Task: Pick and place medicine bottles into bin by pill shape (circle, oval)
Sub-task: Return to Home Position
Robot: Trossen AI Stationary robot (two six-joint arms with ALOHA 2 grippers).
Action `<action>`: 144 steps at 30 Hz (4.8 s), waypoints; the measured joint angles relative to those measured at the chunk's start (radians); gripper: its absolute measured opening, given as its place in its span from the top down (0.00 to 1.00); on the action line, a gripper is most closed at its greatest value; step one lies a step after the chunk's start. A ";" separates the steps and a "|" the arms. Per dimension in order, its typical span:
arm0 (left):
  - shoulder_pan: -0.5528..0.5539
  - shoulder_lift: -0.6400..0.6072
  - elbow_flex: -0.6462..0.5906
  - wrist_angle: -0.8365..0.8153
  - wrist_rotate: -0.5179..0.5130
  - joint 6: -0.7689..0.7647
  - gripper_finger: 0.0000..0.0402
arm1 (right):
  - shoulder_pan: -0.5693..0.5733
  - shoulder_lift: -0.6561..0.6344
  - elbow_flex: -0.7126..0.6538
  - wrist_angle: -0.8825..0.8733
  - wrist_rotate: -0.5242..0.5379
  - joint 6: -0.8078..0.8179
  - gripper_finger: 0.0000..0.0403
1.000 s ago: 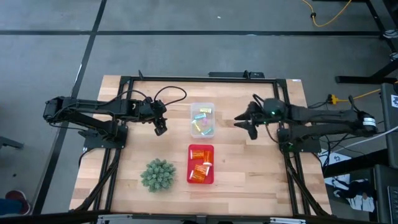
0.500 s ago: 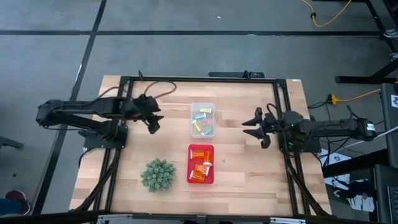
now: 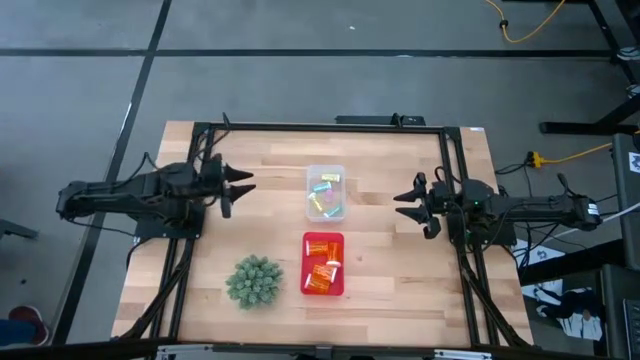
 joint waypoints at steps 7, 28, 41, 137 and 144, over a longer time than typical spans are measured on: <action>0.000 -0.196 -0.160 0.102 0.084 0.004 0.57 | 0.000 0.000 0.000 -0.005 0.000 0.021 0.60; 0.000 -0.321 -0.402 0.360 0.225 0.052 0.57 | 0.000 0.001 0.001 -0.085 -0.003 0.108 0.60; 0.000 -0.321 -0.402 0.342 0.222 0.050 0.57 | 0.000 -0.031 0.001 -0.113 -0.001 0.051 0.60; 0.000 -0.321 -0.402 0.342 0.223 0.049 0.57 | 0.000 -0.309 0.008 -0.416 0.016 -0.004 0.60; 0.000 -0.321 -0.402 0.342 0.223 0.049 0.57 | 0.000 -0.309 0.008 -0.416 0.016 -0.004 0.60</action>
